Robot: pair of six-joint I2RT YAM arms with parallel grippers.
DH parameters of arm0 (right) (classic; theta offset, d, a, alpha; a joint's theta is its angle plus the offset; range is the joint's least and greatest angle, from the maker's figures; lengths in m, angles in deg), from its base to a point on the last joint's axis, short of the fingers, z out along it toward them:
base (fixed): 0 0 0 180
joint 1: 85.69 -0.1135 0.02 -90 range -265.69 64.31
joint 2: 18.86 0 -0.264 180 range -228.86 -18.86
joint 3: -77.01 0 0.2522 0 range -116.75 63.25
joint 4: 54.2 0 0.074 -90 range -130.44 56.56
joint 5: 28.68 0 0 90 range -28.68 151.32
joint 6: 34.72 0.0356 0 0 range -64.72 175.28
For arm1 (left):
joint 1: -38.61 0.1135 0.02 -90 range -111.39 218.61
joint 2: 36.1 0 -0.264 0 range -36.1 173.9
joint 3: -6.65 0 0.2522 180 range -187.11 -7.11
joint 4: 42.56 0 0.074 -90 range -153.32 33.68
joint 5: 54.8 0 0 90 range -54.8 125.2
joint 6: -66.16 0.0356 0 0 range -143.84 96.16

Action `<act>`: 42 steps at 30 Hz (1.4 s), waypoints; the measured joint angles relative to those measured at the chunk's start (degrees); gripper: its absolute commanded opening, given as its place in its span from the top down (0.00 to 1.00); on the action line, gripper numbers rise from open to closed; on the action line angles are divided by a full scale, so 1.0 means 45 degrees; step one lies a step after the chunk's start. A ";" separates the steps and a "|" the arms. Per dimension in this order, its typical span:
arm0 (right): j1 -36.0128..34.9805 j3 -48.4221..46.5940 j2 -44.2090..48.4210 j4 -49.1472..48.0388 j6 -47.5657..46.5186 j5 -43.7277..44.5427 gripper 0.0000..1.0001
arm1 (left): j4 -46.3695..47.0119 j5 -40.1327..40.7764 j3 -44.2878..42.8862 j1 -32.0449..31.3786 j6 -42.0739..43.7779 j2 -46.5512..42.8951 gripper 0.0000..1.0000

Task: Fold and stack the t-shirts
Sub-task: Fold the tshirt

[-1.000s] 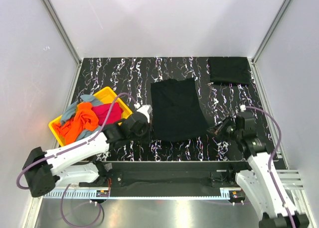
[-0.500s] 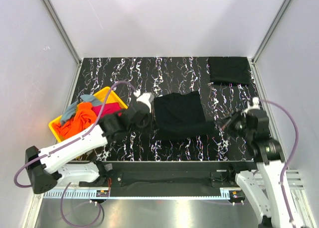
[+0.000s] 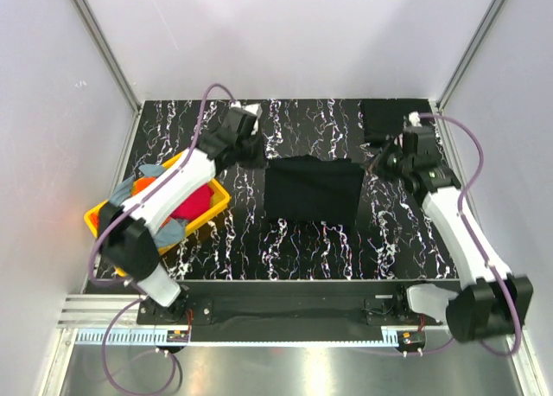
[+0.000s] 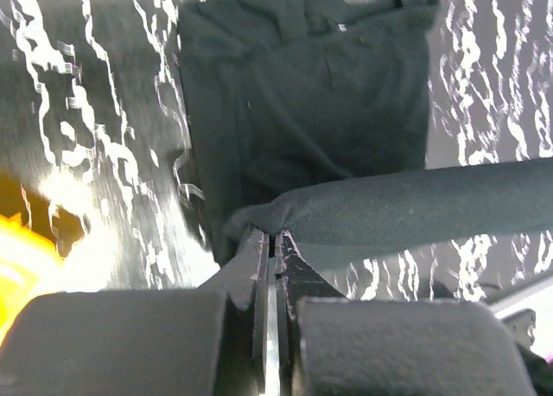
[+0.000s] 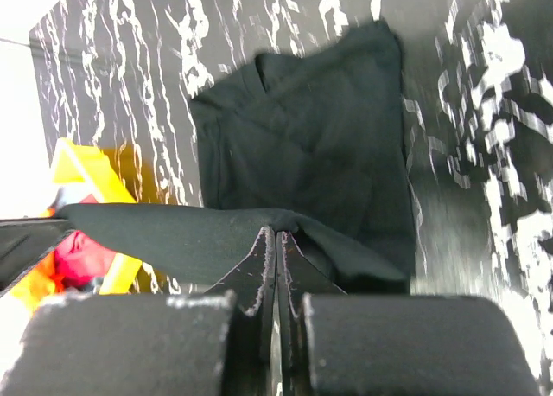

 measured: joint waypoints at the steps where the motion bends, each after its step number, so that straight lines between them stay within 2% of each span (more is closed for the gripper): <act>1: 0.0000 -0.0228 -0.0355 -0.0146 -0.0097 0.0010 1.00 | 0.0015 -0.0165 -0.0398 0.0180 0.0160 0.0515 1.00; 14: 0.0622 -0.3672 -0.6334 -0.2191 -0.1054 -0.0151 1.00 | -0.0010 -0.2302 -0.6431 0.1904 0.1185 0.6713 0.99; 18: 0.0942 -0.5042 -0.8456 -0.2419 -0.1098 -0.0534 1.00 | 0.0219 -0.3050 -0.8218 0.2463 0.1307 0.8650 0.86; 19: 0.1015 -0.5396 -0.8986 -0.2477 -0.1107 -0.0627 1.00 | 0.0306 -0.3254 -0.8689 0.2603 0.1350 0.9160 0.86; 21: 0.1117 -0.5984 -0.9904 -0.2565 -0.1122 -0.0782 1.00 | 0.0631 -0.3798 -0.9607 0.2875 0.1428 1.0263 0.86; 24: 0.1253 -0.6499 -1.0987 -0.2773 -0.1112 -0.0801 1.00 | 0.1311 -0.4585 -1.0414 0.3118 0.1608 1.1545 0.99; 29: 0.1511 -0.6509 -1.1463 -0.3094 -0.1035 -0.0971 1.00 | 0.2846 -0.5469 -0.9840 0.3196 0.1724 1.1958 1.00; 33: 0.1637 -0.6504 -1.1429 -0.3449 -0.1035 -0.1433 1.00 | 0.3959 -0.5542 -0.8714 0.3147 0.1671 1.1351 1.00; 36: 0.1671 -0.6149 -1.1030 -0.3633 -0.1005 -0.1724 1.00 | 0.4206 -0.5353 -0.7019 0.3109 0.1603 1.0015 1.00; 42: 0.1671 -0.4240 -0.8636 -0.3701 -0.0719 -0.2472 1.00 | 0.4469 -0.4872 -0.3361 0.3041 0.1331 0.6154 1.00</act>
